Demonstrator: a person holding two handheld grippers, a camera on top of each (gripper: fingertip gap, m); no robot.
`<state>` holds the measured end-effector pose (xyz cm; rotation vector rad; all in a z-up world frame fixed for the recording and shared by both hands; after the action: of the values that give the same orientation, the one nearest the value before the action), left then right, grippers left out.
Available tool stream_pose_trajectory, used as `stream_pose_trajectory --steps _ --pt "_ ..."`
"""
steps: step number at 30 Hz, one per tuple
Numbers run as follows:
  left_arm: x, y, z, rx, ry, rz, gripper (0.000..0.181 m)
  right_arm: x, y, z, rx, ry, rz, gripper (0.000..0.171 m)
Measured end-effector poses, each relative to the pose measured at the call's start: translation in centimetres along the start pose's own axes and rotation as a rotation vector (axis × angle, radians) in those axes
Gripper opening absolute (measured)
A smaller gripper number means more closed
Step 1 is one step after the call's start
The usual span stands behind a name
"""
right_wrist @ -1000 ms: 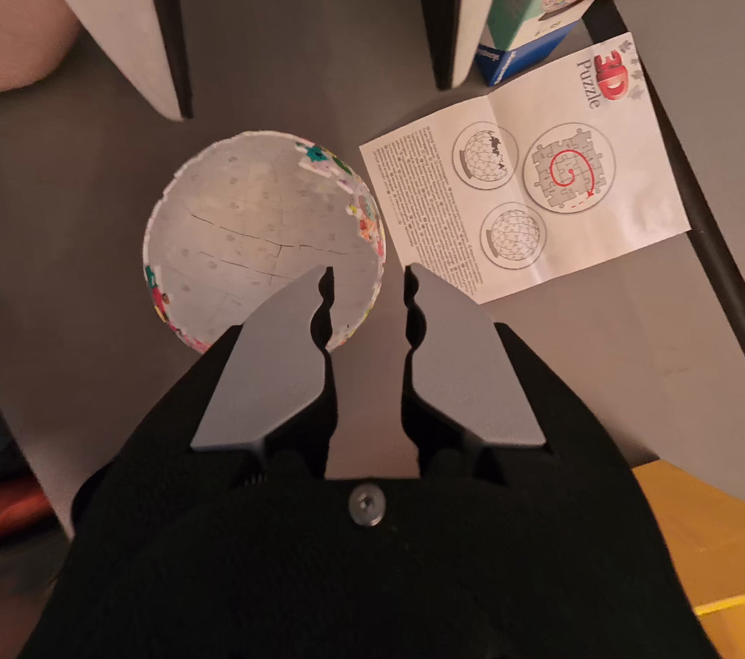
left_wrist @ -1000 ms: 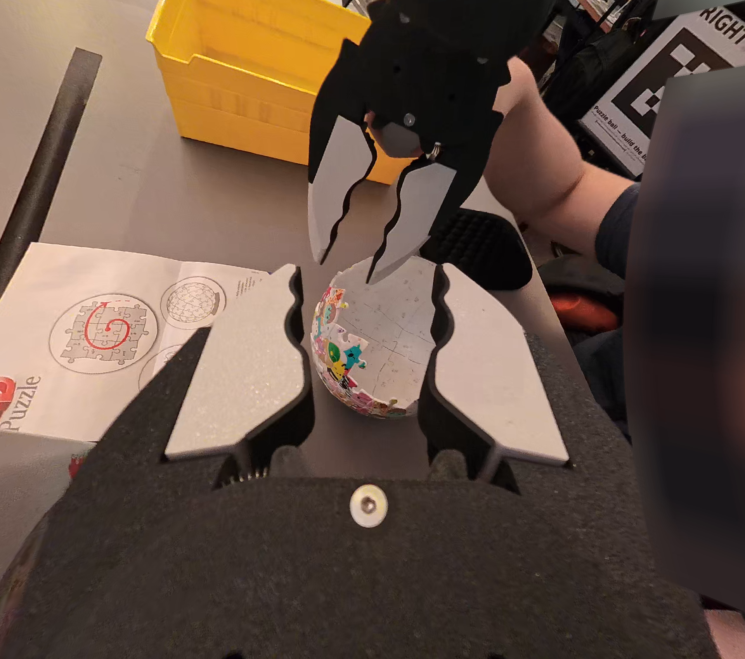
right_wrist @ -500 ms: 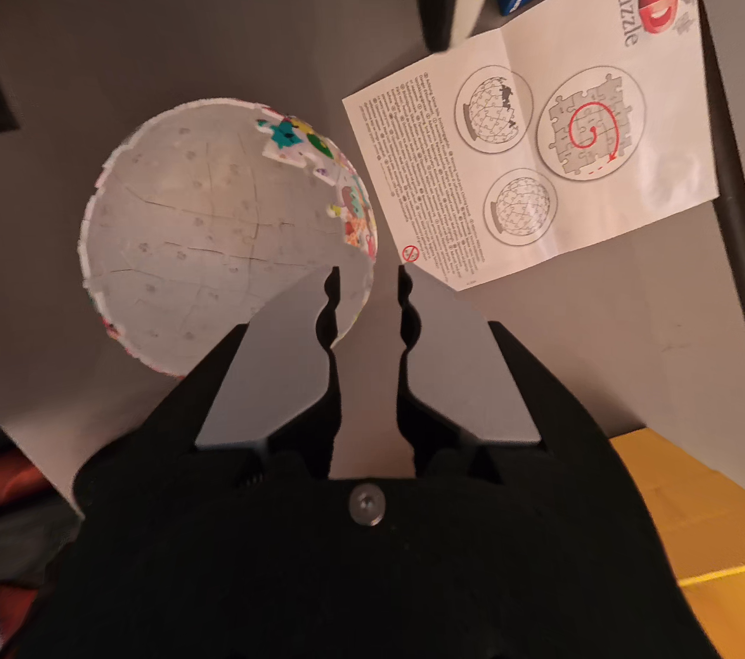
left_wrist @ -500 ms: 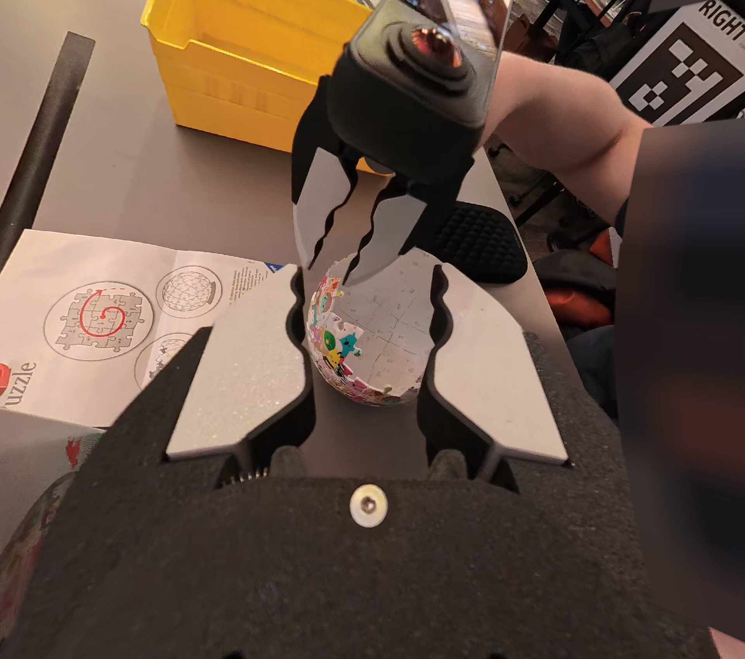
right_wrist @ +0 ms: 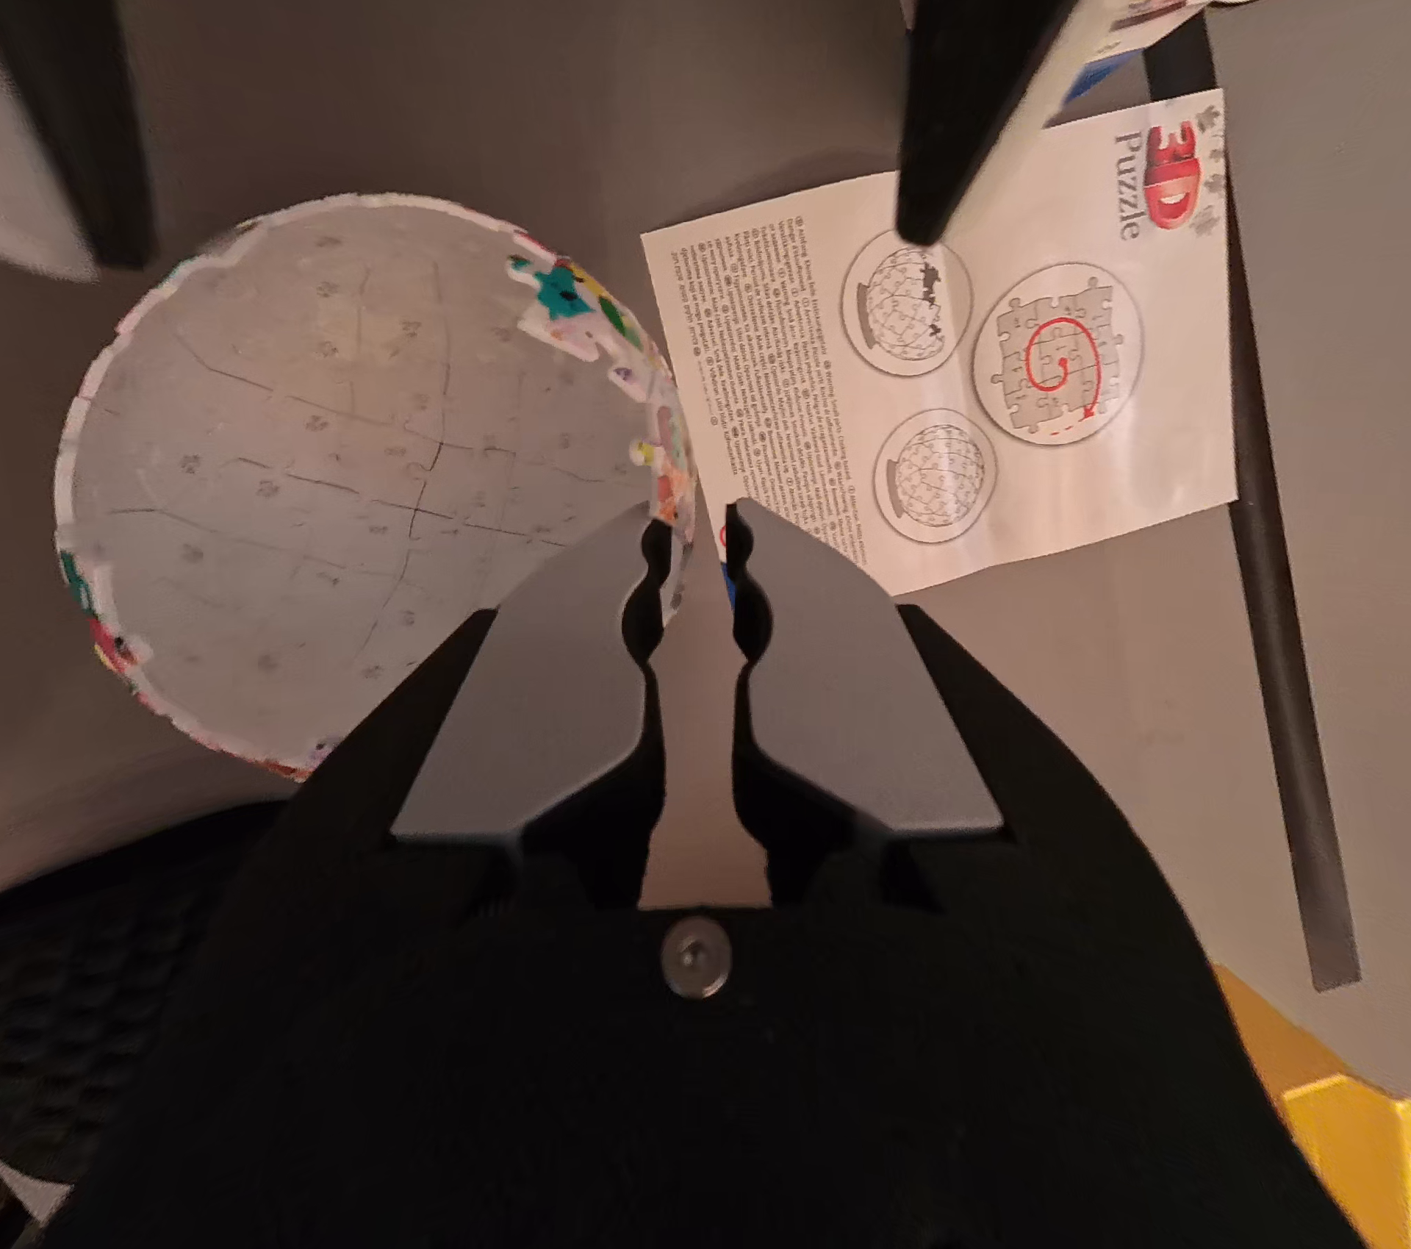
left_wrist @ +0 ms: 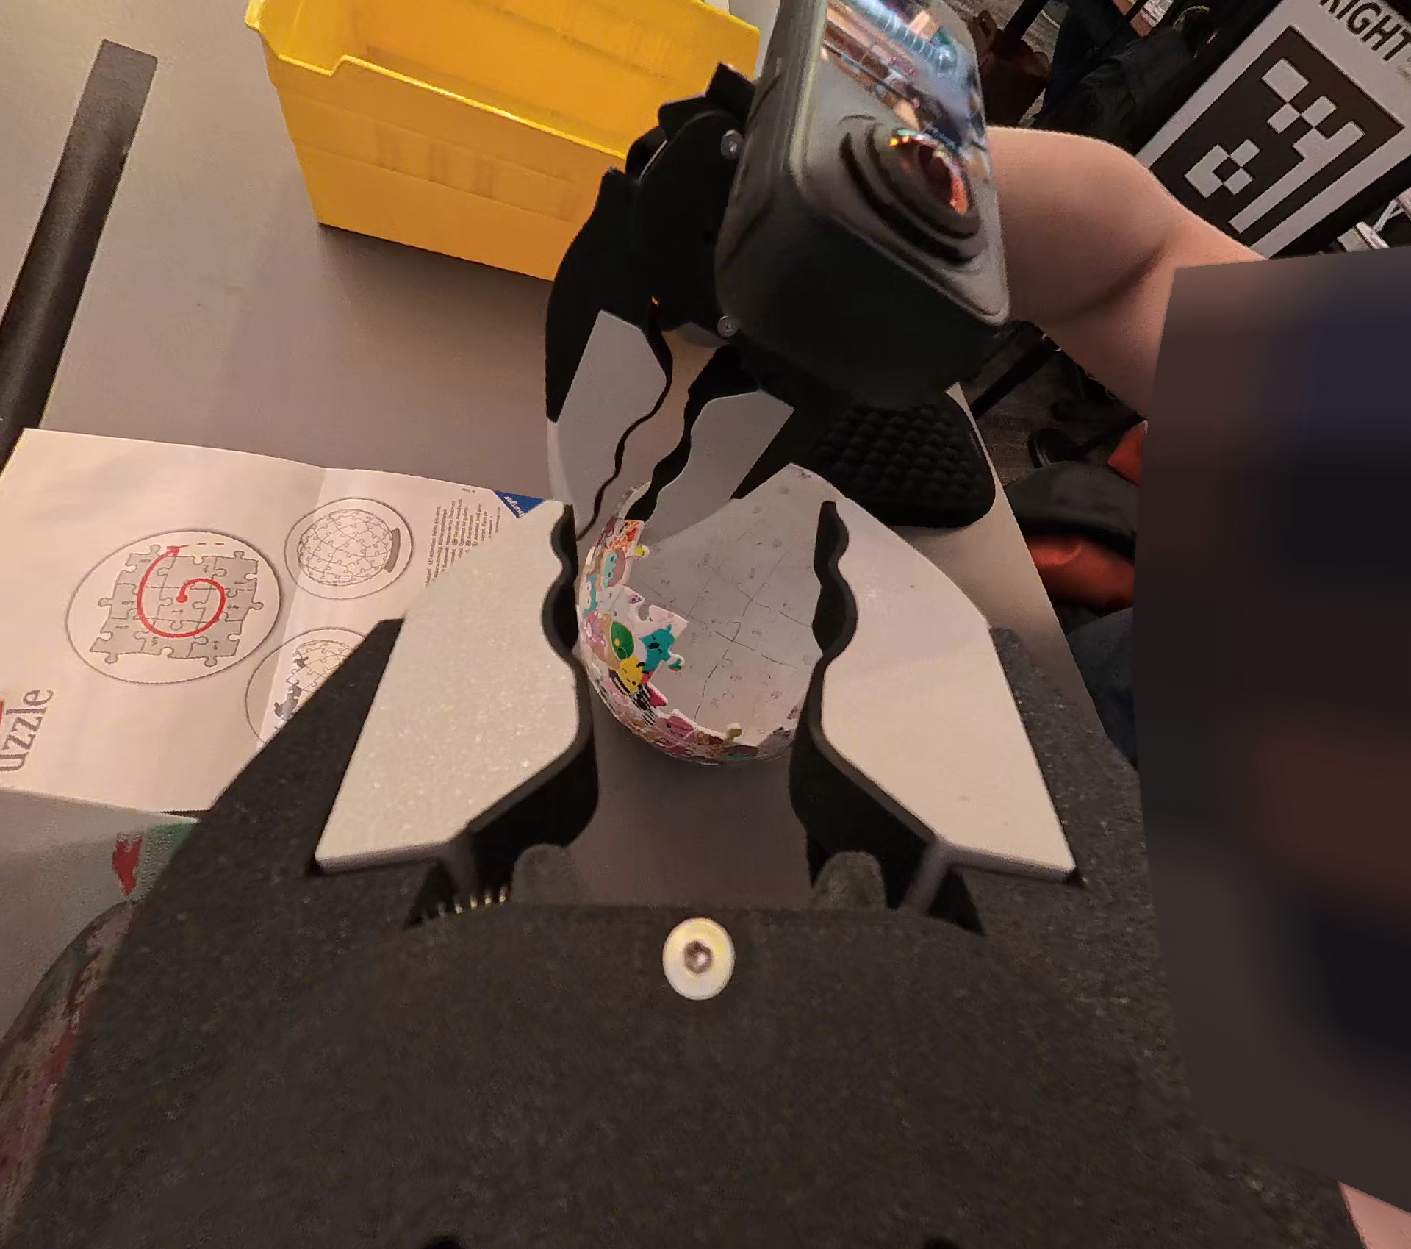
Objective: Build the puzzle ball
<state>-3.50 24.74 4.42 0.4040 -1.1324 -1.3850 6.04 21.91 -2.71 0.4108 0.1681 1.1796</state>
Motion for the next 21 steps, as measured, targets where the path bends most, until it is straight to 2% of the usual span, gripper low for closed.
stream_pose_trajectory --steps 9,21 --pt "-0.09 -0.01 -0.1 -0.001 -0.004 0.001 0.06 -0.2 -0.19 -0.27 -0.031 0.007 -0.024 0.005" --pt "-0.14 -0.03 -0.3 -0.005 -0.006 -0.001 0.06 -0.34 -0.17 -0.19 -0.052 -0.015 -0.041 0.004"
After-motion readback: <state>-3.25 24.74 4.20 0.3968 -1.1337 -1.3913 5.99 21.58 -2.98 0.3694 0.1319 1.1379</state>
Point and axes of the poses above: each gripper's, where its closed fingertips meet, z back along the fingers, y out of its top, x = y × z across the jaws, the point moved 6 cm from there along z, back along the fingers
